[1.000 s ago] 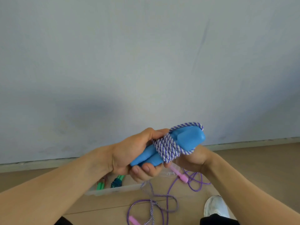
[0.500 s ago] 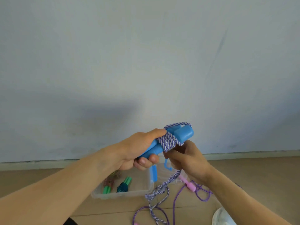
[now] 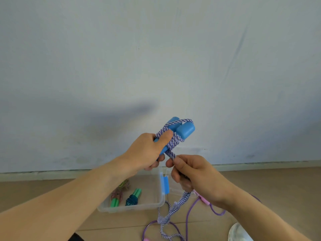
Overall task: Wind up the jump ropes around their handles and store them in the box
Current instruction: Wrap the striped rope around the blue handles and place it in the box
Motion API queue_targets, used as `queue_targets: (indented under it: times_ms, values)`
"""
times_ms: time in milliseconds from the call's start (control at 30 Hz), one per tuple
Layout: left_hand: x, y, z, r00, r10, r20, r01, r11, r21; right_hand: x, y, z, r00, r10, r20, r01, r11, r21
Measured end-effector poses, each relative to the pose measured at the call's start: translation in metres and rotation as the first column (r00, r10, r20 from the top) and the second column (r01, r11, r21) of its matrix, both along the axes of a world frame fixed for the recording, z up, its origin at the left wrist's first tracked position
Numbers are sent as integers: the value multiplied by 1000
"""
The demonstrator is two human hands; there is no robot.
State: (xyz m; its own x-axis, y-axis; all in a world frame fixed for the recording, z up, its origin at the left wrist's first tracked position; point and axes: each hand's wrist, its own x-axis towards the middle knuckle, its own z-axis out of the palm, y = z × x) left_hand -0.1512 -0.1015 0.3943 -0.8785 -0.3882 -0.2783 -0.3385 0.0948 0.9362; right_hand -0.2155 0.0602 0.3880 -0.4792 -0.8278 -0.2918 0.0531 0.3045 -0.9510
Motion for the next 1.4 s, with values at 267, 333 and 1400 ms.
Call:
queue_targets:
  times_ms: [267, 333, 1400]
  values:
    - [-4, -4, -17, 996, -22, 85, 67, 820, -569, 3, 7, 20, 992, 124, -7, -124, 990, 74]
    - [-3, -3, -17, 991, -31, 132, 108, 766, -633, 2, 10, 27, 990, 137, -16, -135, 986, 99]
    - [18, 34, 5, 610, -792, -24, 579, 425, 696, -60, 42, 17, 987, 100, 129, -100, 995, -7]
